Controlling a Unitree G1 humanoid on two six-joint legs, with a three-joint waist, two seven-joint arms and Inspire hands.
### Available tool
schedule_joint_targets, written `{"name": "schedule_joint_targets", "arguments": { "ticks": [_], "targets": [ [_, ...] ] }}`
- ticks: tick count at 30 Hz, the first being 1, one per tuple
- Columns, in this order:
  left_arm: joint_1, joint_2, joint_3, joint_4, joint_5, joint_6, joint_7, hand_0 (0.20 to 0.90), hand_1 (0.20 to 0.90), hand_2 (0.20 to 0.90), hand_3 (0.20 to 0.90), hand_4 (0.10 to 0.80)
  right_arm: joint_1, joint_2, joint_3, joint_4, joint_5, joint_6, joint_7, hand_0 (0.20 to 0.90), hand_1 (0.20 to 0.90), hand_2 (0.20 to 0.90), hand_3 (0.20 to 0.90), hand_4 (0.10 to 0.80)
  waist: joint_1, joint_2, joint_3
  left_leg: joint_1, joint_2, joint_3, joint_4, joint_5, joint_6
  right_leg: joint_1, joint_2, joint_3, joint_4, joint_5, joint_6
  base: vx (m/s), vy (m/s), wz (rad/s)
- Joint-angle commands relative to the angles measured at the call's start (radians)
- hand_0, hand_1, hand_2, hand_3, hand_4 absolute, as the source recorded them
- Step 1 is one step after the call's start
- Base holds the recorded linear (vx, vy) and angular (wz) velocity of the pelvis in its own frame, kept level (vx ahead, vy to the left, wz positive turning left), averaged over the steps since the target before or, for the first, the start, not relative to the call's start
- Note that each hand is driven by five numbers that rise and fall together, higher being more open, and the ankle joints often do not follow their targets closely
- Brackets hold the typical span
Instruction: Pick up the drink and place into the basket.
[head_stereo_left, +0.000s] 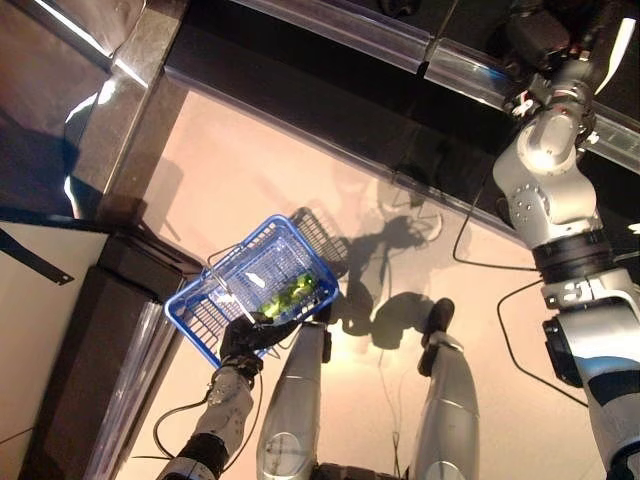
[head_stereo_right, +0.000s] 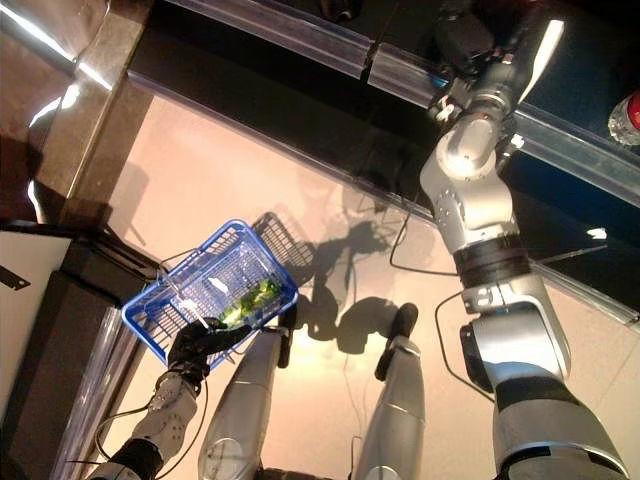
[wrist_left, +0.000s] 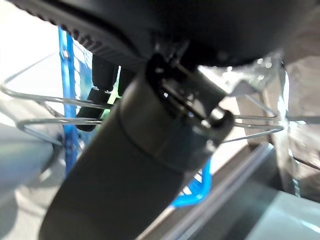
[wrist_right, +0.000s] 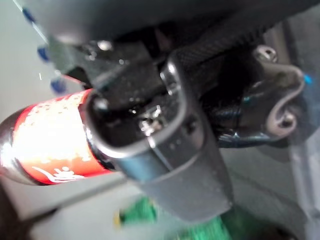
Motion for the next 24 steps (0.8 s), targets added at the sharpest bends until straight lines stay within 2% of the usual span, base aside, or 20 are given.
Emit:
{"name": "schedule_joint_targets", "arguments": {
  "ticks": [1,5,9,11,24],
  "targets": [
    [0.085,0.128,0.045,-0.203,0.014,-0.186,-0.016,0.300,0.300,0.300,0.200,0.100,-0.101,-0.048,-0.010,-0.269,-0.134,-0.111,0.112,0.300,0.300,0.300,0.200,0.100,-0.008,-0.013,-0.023,0.057,-0.016,0.001,-0.041,0.083,0.048,0.104,0.036,0.003,0.102,-0.116,-0.070,-0.014,0.033,-0.02],
    [0.096,0.157,0.053,-0.306,0.053,-0.192,-0.035,0.300,0.300,0.300,0.200,0.100,-0.034,-0.027,0.002,-0.371,-0.158,-0.109,0.229,0.300,0.300,0.300,0.200,0.100,-0.012,-0.019,-0.023,0.107,-0.011,0.002,-0.042,0.095,0.042,0.160,0.031,-0.002,0.096,-0.124,-0.076,-0.002,0.019,-0.03],
    [0.094,0.210,0.064,-0.432,0.105,-0.179,-0.036,0.300,0.300,0.300,0.200,0.100,0.049,-0.005,0.018,-0.450,-0.099,-0.137,0.347,0.300,0.300,0.300,0.200,0.100,-0.012,-0.032,-0.023,0.178,-0.001,-0.002,-0.051,0.112,0.033,0.252,0.030,-0.011,0.078,-0.133,-0.083,0.036,-0.004,-0.02],
    [0.095,0.221,0.071,-0.493,0.166,-0.180,-0.041,0.300,0.300,0.300,0.200,0.100,0.113,0.040,0.029,-0.487,-0.082,-0.146,0.396,0.300,0.300,0.300,0.200,0.100,-0.008,-0.039,-0.023,0.227,0.005,-0.008,-0.057,0.109,0.028,0.309,0.030,-0.017,0.074,-0.147,-0.085,0.077,-0.035,-0.02],
    [0.111,0.287,0.066,-0.762,0.228,-0.158,-0.195,0.300,0.300,0.300,0.200,0.100,0.241,0.169,0.167,-0.507,-0.022,-0.088,0.443,0.300,0.300,0.300,0.200,0.100,0.052,-0.048,-0.106,0.350,-0.001,-0.046,-0.172,0.121,0.019,0.476,0.024,-0.084,-0.021,-0.154,-0.083,0.064,-0.034,0.06]
  ]
}}
